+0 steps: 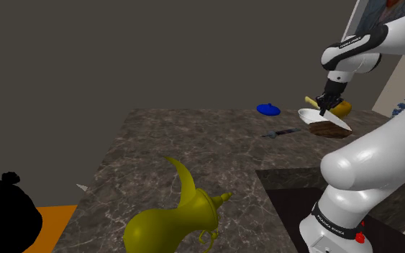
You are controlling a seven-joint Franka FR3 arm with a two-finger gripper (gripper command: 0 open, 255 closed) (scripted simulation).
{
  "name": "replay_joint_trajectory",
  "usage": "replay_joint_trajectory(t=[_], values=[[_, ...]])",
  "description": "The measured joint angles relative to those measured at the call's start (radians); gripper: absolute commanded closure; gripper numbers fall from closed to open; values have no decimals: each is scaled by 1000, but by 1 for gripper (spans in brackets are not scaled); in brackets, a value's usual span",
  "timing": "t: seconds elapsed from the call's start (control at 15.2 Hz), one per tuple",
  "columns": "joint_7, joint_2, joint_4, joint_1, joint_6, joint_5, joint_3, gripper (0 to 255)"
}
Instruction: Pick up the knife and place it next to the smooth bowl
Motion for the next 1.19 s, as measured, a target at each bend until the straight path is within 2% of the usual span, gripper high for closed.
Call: replay_joint_trajectory(t=[0.46,0.79,0.99,1.19], values=[[-216,153,151,-30,0,63,-144,255],[-399,332,306,-63,-12,185,-235,255],[-511,447,414,-111,-42,273,-268,255],[-617,573,536,-187,-78,370,-278,255]])
